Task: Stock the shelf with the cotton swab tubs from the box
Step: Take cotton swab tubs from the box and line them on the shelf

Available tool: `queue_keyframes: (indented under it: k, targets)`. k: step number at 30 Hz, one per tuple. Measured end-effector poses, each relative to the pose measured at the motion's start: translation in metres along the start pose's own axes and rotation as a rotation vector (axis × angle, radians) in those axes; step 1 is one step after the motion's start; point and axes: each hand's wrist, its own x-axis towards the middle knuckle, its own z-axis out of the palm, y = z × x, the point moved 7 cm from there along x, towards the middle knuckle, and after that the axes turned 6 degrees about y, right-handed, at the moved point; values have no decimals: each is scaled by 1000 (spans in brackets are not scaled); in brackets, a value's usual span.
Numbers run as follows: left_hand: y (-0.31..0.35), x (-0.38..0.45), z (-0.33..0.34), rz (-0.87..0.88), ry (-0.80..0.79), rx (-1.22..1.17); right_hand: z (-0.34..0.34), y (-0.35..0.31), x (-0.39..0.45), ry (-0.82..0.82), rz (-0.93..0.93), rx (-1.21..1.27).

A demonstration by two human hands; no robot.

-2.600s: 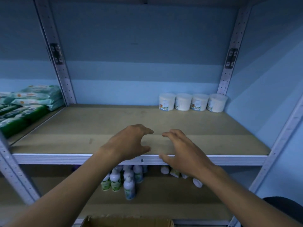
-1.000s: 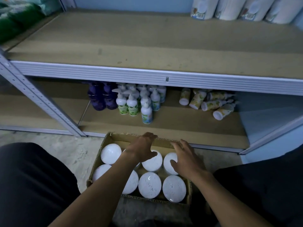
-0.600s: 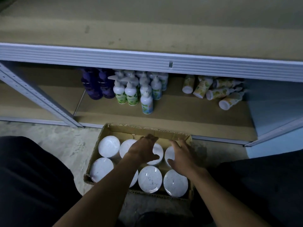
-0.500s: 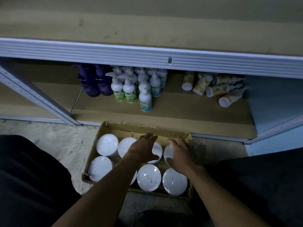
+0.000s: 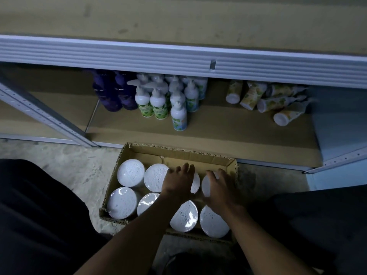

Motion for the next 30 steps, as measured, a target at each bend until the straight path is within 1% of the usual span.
queue_keyframes:
  k: [6,12,17,22,30]
  targets:
    - [2,1,-1,-12,9,-16,1,2,2,10,9,-3]
    - [1,0,-7,-25,-3,-99,-6,2,4,42,16,-7]
    - [2,-6,-26,-11,-1,-137,-26,-5,2,12,25,-42]
    - [2,-20,-50,6,58,-105,-59,-15,-16,-9,16,-58]
    - [4,-52,-98,24,176,-78,-117,-37,-55,88,-71,17]
